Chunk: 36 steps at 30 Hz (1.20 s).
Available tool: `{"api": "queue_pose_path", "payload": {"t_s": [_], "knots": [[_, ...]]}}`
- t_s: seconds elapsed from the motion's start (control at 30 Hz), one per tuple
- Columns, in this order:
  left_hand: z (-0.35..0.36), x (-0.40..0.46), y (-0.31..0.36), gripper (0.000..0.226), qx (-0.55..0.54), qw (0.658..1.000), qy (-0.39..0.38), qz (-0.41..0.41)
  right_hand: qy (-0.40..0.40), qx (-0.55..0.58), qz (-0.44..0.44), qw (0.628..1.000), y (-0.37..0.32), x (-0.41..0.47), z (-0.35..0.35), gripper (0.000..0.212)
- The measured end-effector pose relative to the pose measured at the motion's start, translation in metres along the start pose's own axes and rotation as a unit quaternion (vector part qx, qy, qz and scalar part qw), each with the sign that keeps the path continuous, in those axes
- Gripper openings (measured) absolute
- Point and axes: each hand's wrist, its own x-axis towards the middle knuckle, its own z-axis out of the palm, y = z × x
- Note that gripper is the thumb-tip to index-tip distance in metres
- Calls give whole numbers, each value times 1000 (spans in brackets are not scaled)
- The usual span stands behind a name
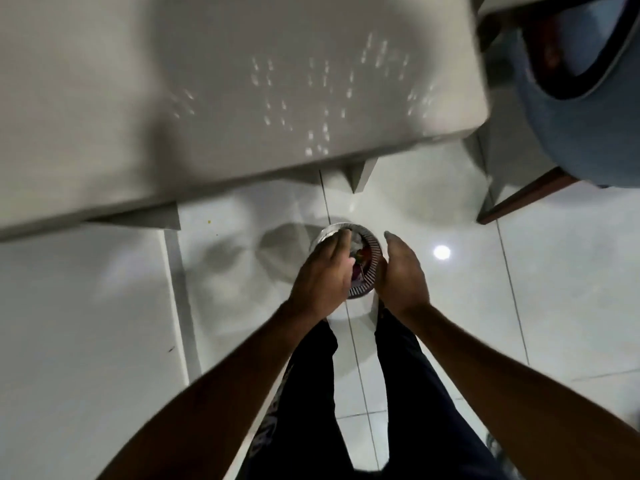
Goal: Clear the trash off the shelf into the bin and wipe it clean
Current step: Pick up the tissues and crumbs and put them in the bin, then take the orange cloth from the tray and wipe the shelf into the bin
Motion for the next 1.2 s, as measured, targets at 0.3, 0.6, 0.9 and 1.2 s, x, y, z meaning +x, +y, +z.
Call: {"api": "queue_pose_path", "payload": {"t_s": [0.3, 0.6, 0.9, 1.2], "knots": [[-203, 27, 122, 57, 104, 958, 130, 234, 152, -59, -27, 986, -117, -43, -182, 54], [-302, 149, 162, 88, 146, 975, 134, 103, 262, -76, -94, 957, -189, 78, -334, 58], [-293, 293, 161, 88, 200, 972, 123, -25, 202, -103, -67, 972, -160, 254, -422, 65], [-268, 364, 137, 94, 191, 973, 76, -110, 89, -106, -6, 990, -141, 394, -430, 51]]}}
